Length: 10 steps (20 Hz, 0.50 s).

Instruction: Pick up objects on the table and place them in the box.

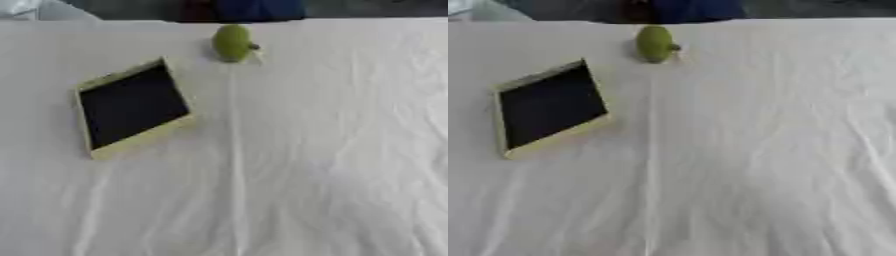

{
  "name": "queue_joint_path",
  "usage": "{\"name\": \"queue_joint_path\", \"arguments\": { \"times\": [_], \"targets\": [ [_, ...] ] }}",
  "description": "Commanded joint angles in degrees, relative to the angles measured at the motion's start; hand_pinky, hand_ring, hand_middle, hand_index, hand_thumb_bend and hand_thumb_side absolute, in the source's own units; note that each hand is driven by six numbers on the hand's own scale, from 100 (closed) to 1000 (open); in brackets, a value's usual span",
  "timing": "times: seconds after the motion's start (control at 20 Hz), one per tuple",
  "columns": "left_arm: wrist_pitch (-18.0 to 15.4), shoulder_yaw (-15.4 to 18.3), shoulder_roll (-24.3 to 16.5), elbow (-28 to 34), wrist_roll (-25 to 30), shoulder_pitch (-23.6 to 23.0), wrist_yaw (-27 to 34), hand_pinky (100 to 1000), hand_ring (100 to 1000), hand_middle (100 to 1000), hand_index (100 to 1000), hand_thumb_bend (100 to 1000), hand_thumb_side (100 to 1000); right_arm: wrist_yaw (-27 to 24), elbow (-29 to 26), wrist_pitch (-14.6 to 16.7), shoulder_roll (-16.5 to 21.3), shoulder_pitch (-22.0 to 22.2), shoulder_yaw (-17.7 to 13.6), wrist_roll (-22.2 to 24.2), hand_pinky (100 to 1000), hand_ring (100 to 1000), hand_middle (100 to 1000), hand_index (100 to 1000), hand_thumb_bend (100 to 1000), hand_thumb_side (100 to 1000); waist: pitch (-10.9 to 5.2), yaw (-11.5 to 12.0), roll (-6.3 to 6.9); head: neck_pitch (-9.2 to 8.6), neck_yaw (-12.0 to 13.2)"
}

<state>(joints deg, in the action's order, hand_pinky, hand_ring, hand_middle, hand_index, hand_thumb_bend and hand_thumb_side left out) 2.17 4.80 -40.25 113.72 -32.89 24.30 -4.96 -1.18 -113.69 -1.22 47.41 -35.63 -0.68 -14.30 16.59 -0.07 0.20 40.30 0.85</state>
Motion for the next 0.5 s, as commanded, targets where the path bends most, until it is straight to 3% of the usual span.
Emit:
{"name": "queue_joint_path", "arguments": {
  "times": [0.05, 0.35, 0.5],
  "targets": [
    [-0.3, 0.2, -1.6, 0.9, -0.1, 0.4, 0.3, 849, 779, 694, 849, 357, 589, 0.7, -0.8, -0.5, 1.8, -1.1, -0.3, 0.6, 846, 840, 869, 917, 100, 674, -0.91, -0.1, -0.07, 0.49, 0.0],
    [-0.4, 0.0, -1.8, 0.9, 0.1, 0.4, 0.5, 848, 779, 695, 848, 359, 583, 4.6, 0.1, -3.9, 4.3, -4.0, 1.0, 6.1, 841, 846, 868, 916, 139, 615, -1.01, -0.3, -0.35, 0.77, -0.3],
    [-0.3, -0.2, -2.0, 0.9, 0.2, 0.3, 0.6, 848, 780, 695, 848, 351, 589, 7.3, 2.2, -5.3, 5.6, -7.5, 2.8, 12.0, 849, 863, 882, 936, 120, 655, -1.15, -0.6, -0.55, 0.98, -0.3]
  ]
}}
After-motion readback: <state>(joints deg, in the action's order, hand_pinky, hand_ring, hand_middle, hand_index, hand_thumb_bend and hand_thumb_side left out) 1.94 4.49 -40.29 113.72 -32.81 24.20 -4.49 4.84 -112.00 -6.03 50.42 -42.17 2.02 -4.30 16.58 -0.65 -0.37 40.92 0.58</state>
